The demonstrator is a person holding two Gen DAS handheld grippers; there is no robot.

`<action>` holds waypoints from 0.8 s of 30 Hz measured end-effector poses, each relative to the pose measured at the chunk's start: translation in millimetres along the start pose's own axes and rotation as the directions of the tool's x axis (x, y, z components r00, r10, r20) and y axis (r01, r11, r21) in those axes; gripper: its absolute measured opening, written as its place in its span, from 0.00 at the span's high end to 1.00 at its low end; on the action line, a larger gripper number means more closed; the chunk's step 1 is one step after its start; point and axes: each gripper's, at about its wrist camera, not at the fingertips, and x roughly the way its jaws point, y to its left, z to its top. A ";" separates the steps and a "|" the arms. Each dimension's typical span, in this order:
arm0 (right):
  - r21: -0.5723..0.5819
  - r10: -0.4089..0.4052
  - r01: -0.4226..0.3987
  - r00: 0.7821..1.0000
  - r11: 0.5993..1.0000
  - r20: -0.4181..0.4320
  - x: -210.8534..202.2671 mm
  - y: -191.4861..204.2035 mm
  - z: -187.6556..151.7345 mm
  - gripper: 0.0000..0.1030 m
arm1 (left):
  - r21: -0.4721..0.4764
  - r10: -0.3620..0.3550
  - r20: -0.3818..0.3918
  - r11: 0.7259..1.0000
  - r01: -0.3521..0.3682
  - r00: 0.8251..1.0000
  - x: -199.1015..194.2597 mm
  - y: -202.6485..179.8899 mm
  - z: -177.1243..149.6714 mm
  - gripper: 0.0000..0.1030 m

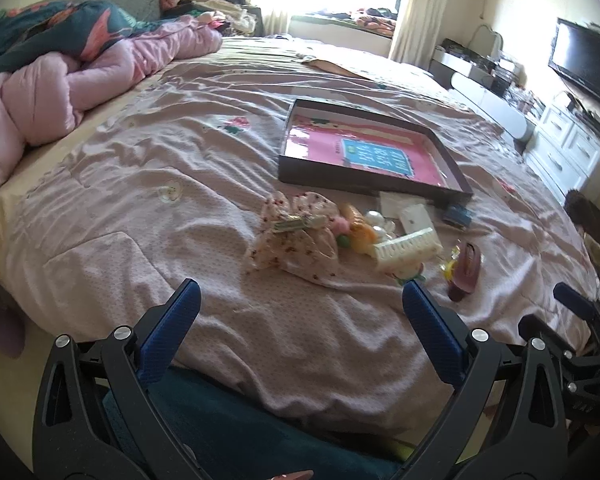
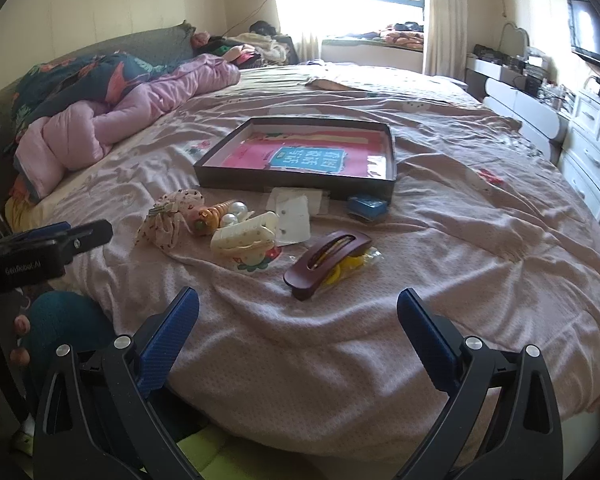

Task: Organize jewelry
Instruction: 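Grasp the maroon claw clip with the right tool while the left tool grasps the pink bow clip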

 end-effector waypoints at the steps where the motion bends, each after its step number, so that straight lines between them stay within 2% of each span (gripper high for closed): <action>1: -0.010 -0.002 0.002 1.000 1.000 -0.008 5.8 0.5 2.9 0.06 | -0.010 -0.002 -0.002 1.000 0.002 1.000 2.1 3.5 1.9 0.10; 11: 0.028 0.000 0.002 0.997 1.000 -0.081 40.8 -16.4 13.9 0.06 | -0.015 0.076 -0.054 0.997 -0.077 0.996 36.3 26.3 21.3 0.10; 15: 0.044 -0.003 0.007 0.995 0.999 -0.095 51.3 -22.2 19.9 0.06 | -0.001 0.062 -0.075 0.998 -0.063 0.995 49.6 26.5 27.9 0.10; 18: 0.063 -0.002 0.009 0.994 0.998 -0.108 59.0 -27.7 22.3 0.06 | 0.018 0.028 -0.088 0.999 -0.027 0.996 60.9 23.3 32.6 0.10; 21: 0.082 -0.001 0.011 0.993 0.997 -0.120 66.7 -33.7 22.0 0.06 | -0.001 -0.022 -0.126 1.000 0.022 0.992 74.3 22.2 34.2 0.10; 24: 0.100 -0.001 0.016 0.990 0.995 -0.140 76.1 -38.6 20.6 0.06 | 0.008 -0.014 -0.158 1.000 0.016 0.987 88.8 20.2 37.5 0.11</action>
